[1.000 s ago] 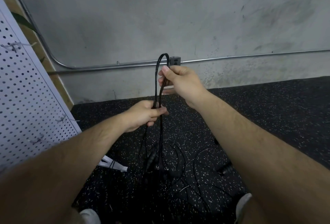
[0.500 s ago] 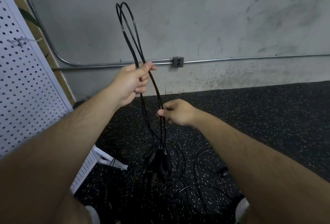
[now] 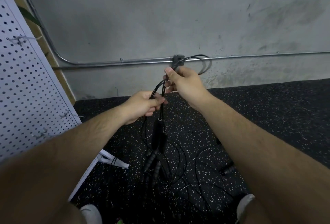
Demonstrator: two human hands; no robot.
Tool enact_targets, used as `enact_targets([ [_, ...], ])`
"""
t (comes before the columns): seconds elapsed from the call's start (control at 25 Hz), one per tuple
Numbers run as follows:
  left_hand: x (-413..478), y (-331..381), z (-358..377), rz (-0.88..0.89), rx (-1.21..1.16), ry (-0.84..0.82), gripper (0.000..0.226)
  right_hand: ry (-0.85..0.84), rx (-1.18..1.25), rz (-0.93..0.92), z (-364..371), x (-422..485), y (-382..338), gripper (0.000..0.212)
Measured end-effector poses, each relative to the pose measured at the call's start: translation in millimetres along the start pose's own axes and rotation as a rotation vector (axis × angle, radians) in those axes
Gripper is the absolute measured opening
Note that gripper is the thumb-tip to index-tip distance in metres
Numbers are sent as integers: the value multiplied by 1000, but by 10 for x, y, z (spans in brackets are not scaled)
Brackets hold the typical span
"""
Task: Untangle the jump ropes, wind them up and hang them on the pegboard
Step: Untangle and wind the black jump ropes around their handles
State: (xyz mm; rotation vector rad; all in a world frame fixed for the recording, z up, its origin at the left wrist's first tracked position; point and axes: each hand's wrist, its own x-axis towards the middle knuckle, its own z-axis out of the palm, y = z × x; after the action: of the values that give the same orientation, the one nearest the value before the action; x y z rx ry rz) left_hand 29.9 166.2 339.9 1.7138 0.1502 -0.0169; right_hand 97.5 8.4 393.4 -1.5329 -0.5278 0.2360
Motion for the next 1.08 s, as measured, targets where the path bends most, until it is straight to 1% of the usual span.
enact_targets([
  [0.04,4,45,2,35,-39,30,13,-32,-34,31,-37,-23,26,17],
  [0.08,8,99,-3,68,-77,56,15,-87,-125,68,-81,-55,68,15],
  [0.16,11,214,-17,120,-139,91,14,-249,-371,127,-129,-134,188,22],
  [0.2,1,277,-21,135,-166,100,13,-302,-438,138,-116,-159,254,24],
  [0.24,-12,332,-15,144,-193,105,14,-317,-453,131,-85,-166,318,23],
  [0.44,-54,437,-1,172,-244,133,14,-231,-325,49,57,-158,334,16],
  [0.56,-17,392,-42,161,-240,176,13,-202,-368,46,62,-167,256,23],
  [0.6,-10,383,-59,155,-191,217,15,-180,-373,40,50,-155,226,28],
  [0.64,7,358,-86,143,-83,265,24,-156,-371,35,36,-140,196,33],
  [0.72,-8,306,-124,121,220,354,50,-112,-357,24,-4,-103,137,38],
  [0.76,-17,287,-140,122,347,353,49,-94,-352,19,-24,-84,114,38],
  [0.8,-35,281,-136,135,381,309,41,-81,-350,17,-36,-68,99,38],
  [0.84,-67,279,-112,154,356,229,35,-70,-344,18,-45,-55,87,36],
  [0.92,-110,270,-26,185,320,87,42,-57,-326,14,-55,-39,77,32],
  [0.96,-111,261,11,203,334,64,43,-55,-324,10,-59,-38,74,32],
  [1.0,-108,255,46,223,338,59,40,-57,-331,8,-65,-40,68,32],
  [1.08,-75,224,57,205,301,70,30,-48,-363,8,-87,-48,66,28],
])
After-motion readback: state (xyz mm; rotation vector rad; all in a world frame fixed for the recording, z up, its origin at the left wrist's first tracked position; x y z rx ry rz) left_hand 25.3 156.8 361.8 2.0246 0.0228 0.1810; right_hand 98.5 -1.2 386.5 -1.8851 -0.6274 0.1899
